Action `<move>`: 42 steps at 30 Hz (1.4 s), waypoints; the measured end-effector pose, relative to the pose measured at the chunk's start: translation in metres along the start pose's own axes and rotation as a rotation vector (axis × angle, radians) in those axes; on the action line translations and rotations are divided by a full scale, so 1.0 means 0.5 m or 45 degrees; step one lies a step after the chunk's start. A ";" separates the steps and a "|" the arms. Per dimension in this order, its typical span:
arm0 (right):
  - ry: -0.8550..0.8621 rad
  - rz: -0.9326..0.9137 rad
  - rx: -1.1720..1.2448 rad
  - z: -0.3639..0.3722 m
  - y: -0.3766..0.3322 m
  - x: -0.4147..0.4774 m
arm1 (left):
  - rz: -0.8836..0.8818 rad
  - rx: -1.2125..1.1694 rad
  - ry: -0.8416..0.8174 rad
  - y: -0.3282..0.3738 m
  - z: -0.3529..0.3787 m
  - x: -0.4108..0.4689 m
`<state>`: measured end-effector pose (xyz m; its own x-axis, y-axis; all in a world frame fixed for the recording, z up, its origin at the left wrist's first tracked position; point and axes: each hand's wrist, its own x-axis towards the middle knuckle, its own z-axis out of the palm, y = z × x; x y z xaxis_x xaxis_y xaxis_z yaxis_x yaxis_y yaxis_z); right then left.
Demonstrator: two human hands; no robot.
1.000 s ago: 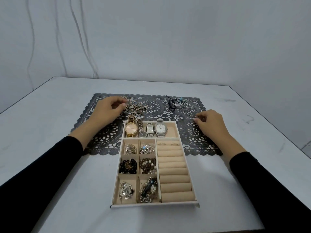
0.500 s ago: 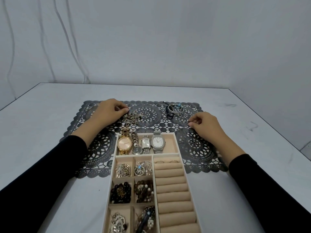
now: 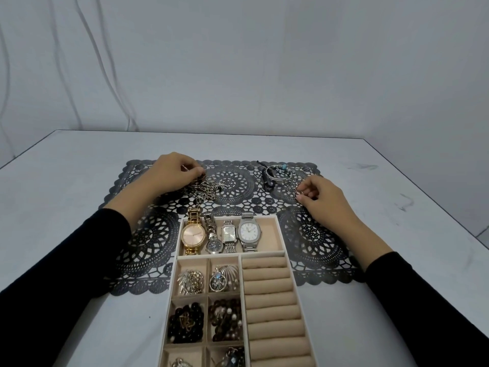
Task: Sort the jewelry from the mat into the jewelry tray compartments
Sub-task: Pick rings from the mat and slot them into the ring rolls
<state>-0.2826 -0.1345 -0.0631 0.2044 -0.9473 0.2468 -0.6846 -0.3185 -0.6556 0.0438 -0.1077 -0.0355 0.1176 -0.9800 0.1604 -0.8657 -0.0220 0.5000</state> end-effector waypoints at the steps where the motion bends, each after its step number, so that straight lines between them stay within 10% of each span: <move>1: 0.003 0.001 0.006 0.000 0.001 0.001 | 0.012 -0.003 0.003 0.002 0.002 0.001; 42: 0.057 -0.053 0.157 -0.006 0.005 -0.012 | 0.140 -0.108 0.042 0.026 0.031 0.014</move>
<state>-0.2877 -0.1296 -0.0638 0.1976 -0.9314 0.3057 -0.5842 -0.3623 -0.7262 0.0258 -0.1177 -0.0411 0.0411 -0.9685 0.2457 -0.8300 0.1038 0.5480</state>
